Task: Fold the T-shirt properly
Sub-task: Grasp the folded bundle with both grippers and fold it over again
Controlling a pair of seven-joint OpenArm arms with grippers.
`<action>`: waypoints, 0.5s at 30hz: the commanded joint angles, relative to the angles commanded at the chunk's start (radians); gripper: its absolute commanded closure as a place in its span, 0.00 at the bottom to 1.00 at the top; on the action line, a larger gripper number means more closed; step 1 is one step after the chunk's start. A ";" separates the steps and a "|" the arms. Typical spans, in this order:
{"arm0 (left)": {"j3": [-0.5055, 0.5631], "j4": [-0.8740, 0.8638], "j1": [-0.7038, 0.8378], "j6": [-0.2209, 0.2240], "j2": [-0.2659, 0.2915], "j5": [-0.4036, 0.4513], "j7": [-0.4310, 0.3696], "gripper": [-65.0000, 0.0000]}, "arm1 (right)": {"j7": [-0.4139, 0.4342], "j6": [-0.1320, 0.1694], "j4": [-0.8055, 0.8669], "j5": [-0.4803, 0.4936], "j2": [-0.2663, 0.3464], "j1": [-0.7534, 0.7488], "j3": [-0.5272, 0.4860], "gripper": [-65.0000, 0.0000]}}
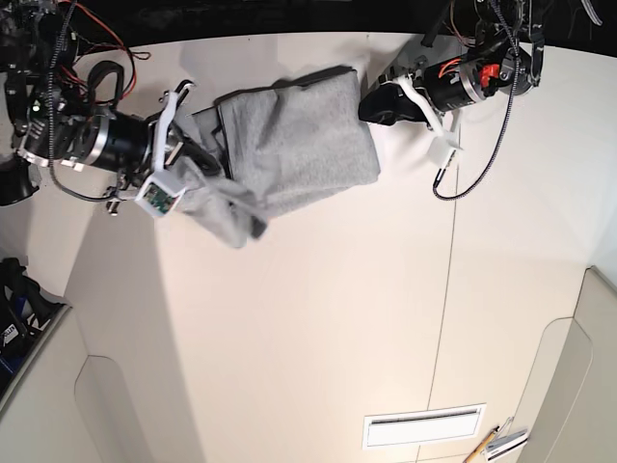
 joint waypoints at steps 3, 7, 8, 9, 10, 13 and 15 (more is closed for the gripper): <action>0.000 0.000 0.000 0.000 0.035 0.000 0.000 0.73 | 0.000 -0.008 -0.003 -0.111 0.000 0.074 -0.198 1.00; -0.001 0.000 0.000 0.000 0.047 0.001 0.000 0.73 | 0.020 -0.021 -0.098 -0.182 -0.010 0.156 -0.415 0.85; -0.003 0.000 0.000 0.000 0.047 0.002 0.002 0.73 | 0.020 -0.023 -0.134 -0.196 -0.024 0.171 -0.455 0.68; -0.003 0.000 0.000 0.000 0.047 0.002 0.005 0.73 | 0.025 -0.023 -0.168 -0.205 -0.041 0.183 -0.488 0.54; -0.003 0.000 0.000 0.000 0.048 0.000 0.012 0.73 | 0.039 -0.023 -0.197 -0.209 -0.056 0.194 -0.517 0.46; -0.003 0.000 0.000 0.000 0.048 -0.001 0.013 0.73 | 0.053 -0.023 -0.225 -0.209 -0.103 0.216 -0.555 0.43; -0.003 0.000 0.000 0.000 0.048 -0.008 0.013 0.73 | 0.053 -0.023 -0.225 -0.209 -0.131 0.223 -0.555 0.43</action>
